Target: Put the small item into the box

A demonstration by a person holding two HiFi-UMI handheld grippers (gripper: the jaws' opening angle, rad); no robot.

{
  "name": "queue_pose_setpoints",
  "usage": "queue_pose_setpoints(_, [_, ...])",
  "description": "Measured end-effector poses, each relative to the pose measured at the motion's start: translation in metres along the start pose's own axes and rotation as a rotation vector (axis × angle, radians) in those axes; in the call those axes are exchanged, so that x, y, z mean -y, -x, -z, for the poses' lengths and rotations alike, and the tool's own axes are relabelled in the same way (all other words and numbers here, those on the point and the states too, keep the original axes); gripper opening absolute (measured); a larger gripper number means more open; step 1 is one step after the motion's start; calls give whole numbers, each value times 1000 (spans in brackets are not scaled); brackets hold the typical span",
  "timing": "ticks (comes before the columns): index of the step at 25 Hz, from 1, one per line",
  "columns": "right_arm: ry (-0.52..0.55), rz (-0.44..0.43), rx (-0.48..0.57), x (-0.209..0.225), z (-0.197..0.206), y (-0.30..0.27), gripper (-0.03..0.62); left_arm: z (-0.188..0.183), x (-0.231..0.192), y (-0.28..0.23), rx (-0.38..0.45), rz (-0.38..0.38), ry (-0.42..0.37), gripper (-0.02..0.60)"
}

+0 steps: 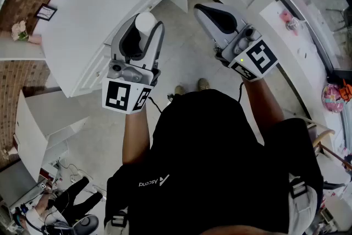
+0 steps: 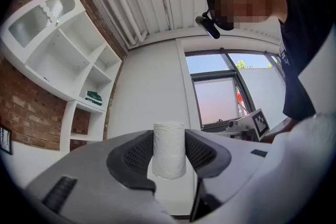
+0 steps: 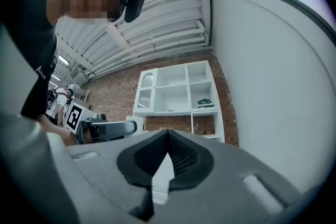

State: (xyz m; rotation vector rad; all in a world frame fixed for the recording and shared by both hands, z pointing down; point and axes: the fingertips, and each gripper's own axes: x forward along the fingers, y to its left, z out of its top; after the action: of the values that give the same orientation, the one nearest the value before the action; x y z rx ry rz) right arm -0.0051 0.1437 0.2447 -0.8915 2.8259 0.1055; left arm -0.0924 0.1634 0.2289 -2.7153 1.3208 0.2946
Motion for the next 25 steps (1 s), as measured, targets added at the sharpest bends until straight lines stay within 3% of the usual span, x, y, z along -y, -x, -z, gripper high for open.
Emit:
queue_pose_setpoints(14, [-19,-28,1,27,5,6,0,11,1,-23,-8,-39,-10,176])
queue_pose_setpoints(25, [-8,-71,-21,77,15,19,0,33,-3,-76,-36,-89,-46,176])
